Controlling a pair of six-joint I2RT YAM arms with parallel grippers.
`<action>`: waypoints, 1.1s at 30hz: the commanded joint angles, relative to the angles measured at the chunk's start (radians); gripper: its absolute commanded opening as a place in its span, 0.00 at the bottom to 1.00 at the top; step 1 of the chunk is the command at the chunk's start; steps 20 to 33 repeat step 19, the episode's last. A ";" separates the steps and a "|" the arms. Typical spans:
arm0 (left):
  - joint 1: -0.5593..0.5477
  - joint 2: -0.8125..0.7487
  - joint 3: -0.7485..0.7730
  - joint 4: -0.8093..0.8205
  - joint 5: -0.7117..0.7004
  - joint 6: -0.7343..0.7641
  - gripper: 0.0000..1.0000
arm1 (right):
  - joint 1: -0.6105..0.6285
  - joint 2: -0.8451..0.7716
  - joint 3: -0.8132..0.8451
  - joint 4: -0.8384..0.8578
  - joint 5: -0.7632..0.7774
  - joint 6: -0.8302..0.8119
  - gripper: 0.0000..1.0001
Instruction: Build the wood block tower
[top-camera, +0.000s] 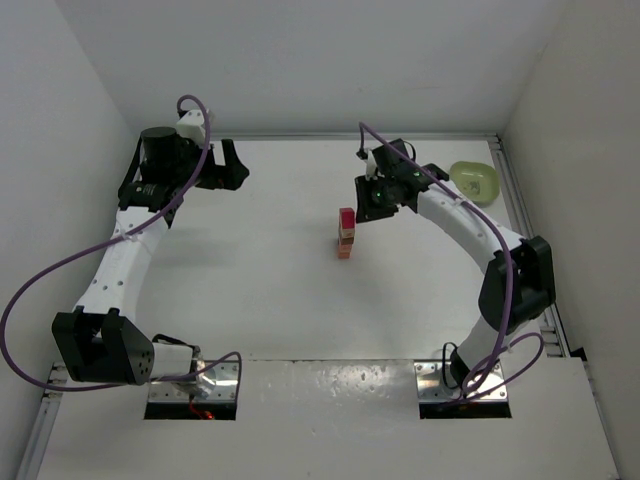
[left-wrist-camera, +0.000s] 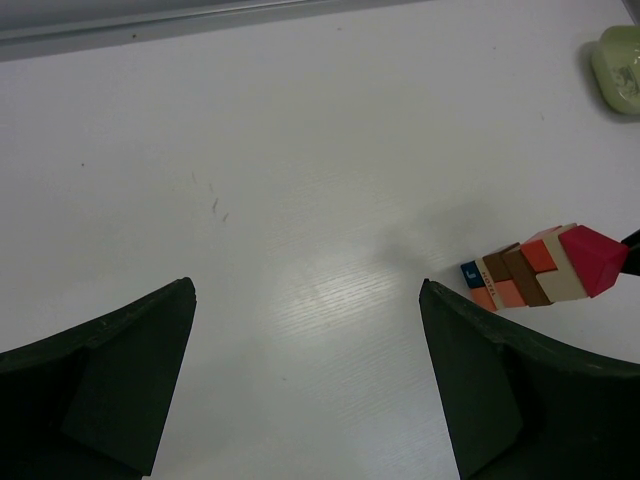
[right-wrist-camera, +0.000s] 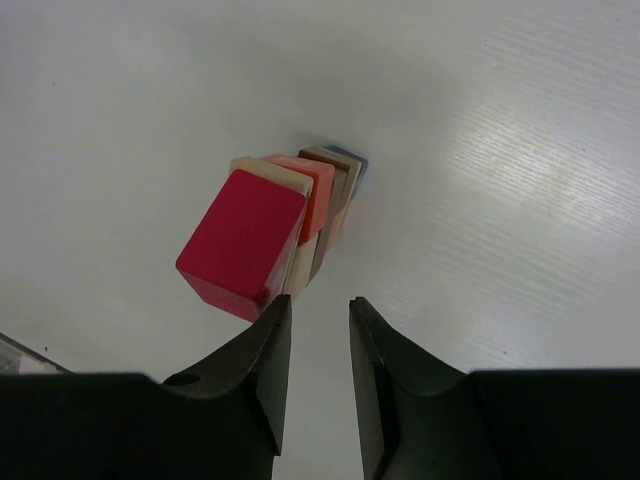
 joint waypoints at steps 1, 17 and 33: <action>0.005 -0.004 0.029 0.017 0.017 -0.001 1.00 | -0.009 -0.049 0.001 0.008 0.053 -0.013 0.30; -0.005 0.068 0.020 -0.144 -0.096 0.124 1.00 | -0.316 -0.242 -0.260 0.097 -0.019 -0.234 0.88; -0.005 0.058 -0.005 -0.144 -0.136 0.101 1.00 | -0.346 -0.265 -0.301 0.111 -0.039 -0.252 0.98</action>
